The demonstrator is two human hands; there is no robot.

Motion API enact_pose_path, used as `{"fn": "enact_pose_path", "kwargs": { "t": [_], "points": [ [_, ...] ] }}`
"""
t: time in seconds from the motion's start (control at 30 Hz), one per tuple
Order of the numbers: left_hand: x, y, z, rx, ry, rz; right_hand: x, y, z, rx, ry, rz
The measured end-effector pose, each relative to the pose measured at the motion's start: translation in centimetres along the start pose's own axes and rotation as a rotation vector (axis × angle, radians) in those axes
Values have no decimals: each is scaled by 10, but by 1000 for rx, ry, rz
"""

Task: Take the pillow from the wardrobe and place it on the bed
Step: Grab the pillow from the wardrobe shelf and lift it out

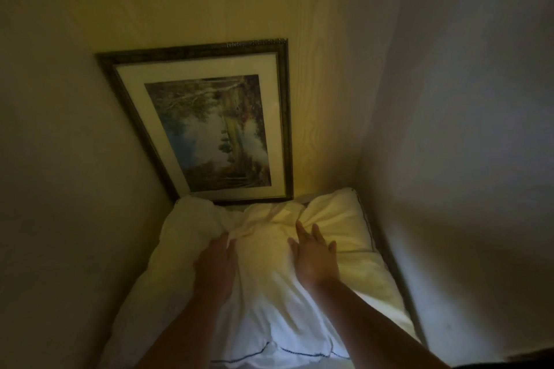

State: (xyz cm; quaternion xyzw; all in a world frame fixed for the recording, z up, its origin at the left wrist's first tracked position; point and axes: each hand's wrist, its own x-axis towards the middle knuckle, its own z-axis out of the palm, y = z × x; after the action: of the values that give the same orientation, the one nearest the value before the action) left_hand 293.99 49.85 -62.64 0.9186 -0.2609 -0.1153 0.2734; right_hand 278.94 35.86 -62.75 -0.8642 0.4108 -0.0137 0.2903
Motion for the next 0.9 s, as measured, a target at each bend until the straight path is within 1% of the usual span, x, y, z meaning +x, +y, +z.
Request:
{"fn": "enact_pose_path", "kwargs": {
  "t": [0.17, 0.37, 0.47, 0.7, 0.9],
  "points": [
    [-19, 44, -41, -87, 50, -5, -16, -28, -54, -36, 100, -1],
    [-35, 92, -103, -171, 84, 27, -42, -57, -118, -20, 139, -22],
    [-39, 117, -137, -202, 132, 72, -51, -74, -150, 8, 168, -31],
    [-56, 170, -203, -150, 167, 93, -76, -106, -217, 38, 179, -51],
    [-78, 203, -241, -122, 194, 81, -97, -119, -250, 78, 189, -81]
  ]
}}
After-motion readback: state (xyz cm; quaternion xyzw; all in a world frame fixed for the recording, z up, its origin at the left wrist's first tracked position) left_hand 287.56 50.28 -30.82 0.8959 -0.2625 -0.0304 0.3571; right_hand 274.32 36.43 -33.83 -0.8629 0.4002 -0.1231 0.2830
